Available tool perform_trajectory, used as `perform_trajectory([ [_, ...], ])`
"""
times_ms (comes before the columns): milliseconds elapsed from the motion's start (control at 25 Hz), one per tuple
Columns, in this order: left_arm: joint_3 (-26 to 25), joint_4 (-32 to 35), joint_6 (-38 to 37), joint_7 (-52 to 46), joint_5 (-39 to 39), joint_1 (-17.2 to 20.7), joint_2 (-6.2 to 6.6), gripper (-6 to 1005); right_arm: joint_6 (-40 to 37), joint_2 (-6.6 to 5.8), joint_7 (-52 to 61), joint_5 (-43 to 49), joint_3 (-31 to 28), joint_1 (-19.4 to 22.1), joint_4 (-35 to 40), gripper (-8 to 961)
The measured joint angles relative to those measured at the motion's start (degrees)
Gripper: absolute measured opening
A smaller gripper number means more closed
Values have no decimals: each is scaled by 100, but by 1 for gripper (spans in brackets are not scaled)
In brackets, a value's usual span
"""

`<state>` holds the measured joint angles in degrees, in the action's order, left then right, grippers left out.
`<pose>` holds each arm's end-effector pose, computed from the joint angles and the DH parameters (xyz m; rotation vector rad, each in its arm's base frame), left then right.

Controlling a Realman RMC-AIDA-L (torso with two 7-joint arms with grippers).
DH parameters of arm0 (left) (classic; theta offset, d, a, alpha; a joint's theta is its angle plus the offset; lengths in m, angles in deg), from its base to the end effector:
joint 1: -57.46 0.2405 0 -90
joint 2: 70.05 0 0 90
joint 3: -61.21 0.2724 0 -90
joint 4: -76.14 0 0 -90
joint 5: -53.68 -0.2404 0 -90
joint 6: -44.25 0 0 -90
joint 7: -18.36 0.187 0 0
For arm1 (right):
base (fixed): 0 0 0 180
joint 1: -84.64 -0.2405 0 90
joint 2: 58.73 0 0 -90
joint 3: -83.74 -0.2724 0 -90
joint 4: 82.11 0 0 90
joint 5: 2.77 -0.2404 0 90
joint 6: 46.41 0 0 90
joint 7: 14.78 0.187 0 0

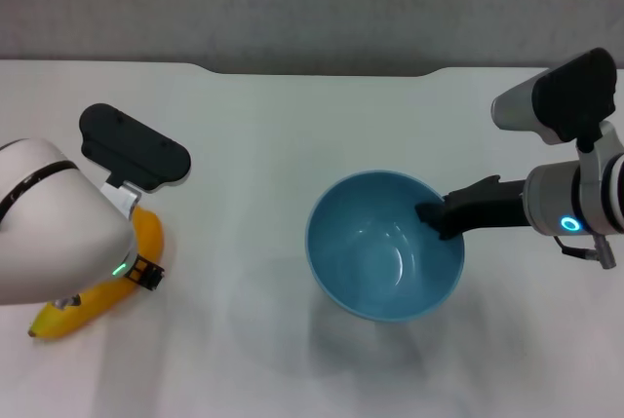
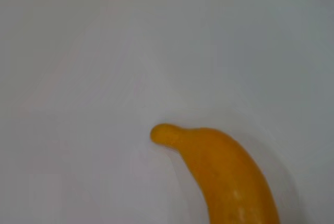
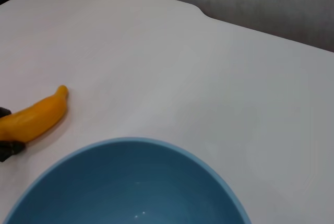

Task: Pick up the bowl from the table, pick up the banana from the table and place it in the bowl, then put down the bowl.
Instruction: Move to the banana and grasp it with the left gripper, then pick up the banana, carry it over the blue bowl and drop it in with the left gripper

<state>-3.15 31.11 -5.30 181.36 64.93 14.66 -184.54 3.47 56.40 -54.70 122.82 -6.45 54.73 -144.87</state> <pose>-0.3020 0.4566 -0.1040 -1.9546 -0.9266 0.6254 0.2178 0.4520 -0.0812 -2.4457 0.8772 0.0682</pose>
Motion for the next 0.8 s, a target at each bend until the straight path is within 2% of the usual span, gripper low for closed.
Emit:
perform_trajectory([
  [120,-186,-46,9,-1,-99,60,-42,568,-15,0,-4,0,0,24,0,45],
  [800,-507,-172,151,-5,-140,258,-49,567,-60,0,-24,0,2,95,-6,47],
])
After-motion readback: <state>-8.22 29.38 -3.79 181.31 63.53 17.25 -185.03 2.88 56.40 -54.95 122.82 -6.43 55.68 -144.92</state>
